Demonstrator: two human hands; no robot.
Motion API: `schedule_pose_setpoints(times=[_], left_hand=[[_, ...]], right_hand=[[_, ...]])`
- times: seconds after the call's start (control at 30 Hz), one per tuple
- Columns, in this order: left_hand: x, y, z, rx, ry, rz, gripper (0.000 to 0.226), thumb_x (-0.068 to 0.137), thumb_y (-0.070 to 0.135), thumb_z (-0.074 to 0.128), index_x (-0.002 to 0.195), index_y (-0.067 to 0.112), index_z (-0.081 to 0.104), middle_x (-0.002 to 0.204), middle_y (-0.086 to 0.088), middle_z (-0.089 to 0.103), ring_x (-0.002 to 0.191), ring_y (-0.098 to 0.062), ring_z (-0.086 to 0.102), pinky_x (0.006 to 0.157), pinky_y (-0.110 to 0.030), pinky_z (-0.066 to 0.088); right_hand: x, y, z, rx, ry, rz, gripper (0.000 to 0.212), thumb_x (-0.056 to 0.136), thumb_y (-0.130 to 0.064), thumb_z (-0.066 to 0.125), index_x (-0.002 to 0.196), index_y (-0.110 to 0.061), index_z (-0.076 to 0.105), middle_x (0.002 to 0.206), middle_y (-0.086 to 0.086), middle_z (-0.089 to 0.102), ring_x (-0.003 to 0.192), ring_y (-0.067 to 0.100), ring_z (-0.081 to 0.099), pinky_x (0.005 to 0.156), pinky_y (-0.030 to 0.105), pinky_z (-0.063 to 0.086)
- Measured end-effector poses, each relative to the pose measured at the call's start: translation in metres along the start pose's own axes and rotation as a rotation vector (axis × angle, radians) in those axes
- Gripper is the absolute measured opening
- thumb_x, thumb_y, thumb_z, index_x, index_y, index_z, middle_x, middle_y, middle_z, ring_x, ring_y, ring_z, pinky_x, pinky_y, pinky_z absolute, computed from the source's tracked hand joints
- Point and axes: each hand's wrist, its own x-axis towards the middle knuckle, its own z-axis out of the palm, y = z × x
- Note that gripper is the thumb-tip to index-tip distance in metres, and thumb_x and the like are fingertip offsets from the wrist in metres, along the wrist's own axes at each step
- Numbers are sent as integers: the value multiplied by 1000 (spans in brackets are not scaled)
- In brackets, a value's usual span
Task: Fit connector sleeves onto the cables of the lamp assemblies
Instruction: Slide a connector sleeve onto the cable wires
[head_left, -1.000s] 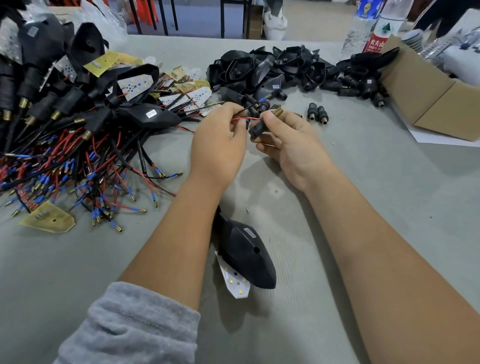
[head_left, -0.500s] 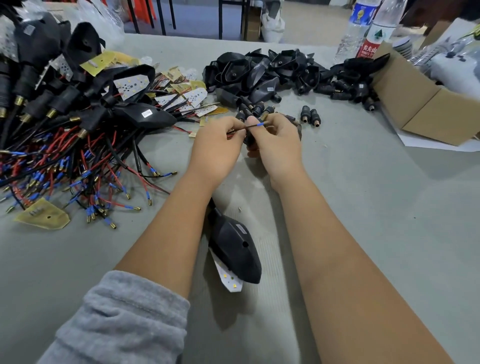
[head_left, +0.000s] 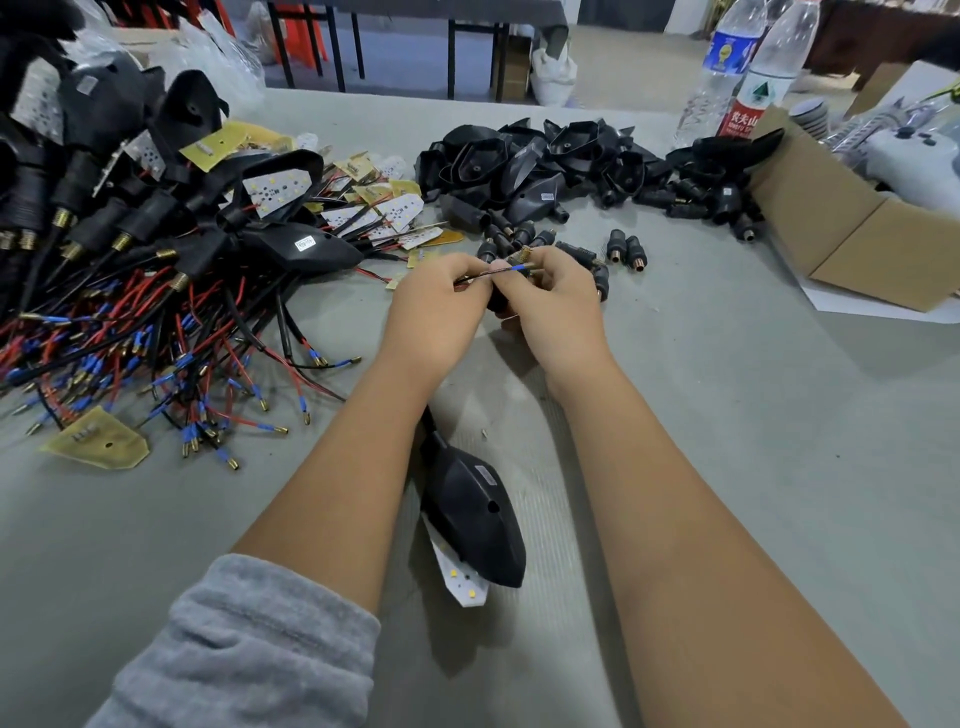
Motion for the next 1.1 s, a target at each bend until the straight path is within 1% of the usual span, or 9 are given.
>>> schedule_pose_setpoints(times=[0.1,0.13,0.27,0.47,0.57,0.7,0.83,0.97,1.1], left_hand=[[3,-3,-2,-96,-5,3,13,93,13,60,92,17,72,91,-7,73,92,-26,66,90,-42,51],[3,-3,-3,-135,-6,8,13,93,11,61,91,17,72,90,-8,72,91,-26,66,90,-42,52],[5,-5,-3,-243,-6,25,16,93,11,63,86,23,72,85,4,72,83,-9,64,86,-29,51],[7,-9,-8,-362,24,-37,18,91,19,65,76,24,72,82,-6,66,79,-17,54,79,-37,46],[7,-8,-7,-373,28,-41,22,90,16,66,72,27,72,77,-1,66,78,-15,54,79,-35,46],[6,-8,-7,-370,29,-40,24,89,16,67,70,30,73,74,5,67,78,-13,57,82,-35,49],[6,-7,-7,-388,32,-30,22,89,14,67,72,27,72,73,7,67,77,-11,55,81,-31,47],[6,-6,-7,-413,27,-36,14,91,14,65,81,22,72,87,-6,67,83,-16,55,91,-44,49],[6,-6,-7,-412,65,-39,14,92,16,65,81,23,71,79,1,64,78,-11,52,82,-31,46]], right_hand=[[-1,-3,-2,121,3,31,8,92,-12,61,85,-15,64,80,10,65,70,15,61,59,22,51],[-2,-3,-3,158,1,36,10,93,-11,60,85,-15,64,79,10,64,72,17,60,59,23,51],[-4,-7,-4,276,-23,55,6,95,-10,59,93,-11,65,79,8,65,75,21,60,61,23,52],[0,-9,-8,505,20,101,4,96,-16,61,95,-13,63,86,10,63,71,19,59,69,27,51],[4,-7,-10,641,66,142,10,97,-15,58,101,-7,62,84,11,64,65,16,61,69,25,56],[6,-6,-13,817,74,185,13,99,-12,54,89,-4,59,77,12,69,66,19,69,71,28,60],[6,-6,-15,845,65,197,15,99,-12,55,87,-4,58,73,11,71,67,20,70,71,29,61],[5,-6,-15,813,38,189,14,99,-11,55,87,-4,57,72,11,71,67,21,70,74,32,61],[5,-6,-14,799,19,186,12,98,-11,56,87,-6,58,74,12,71,68,21,71,75,33,61]])
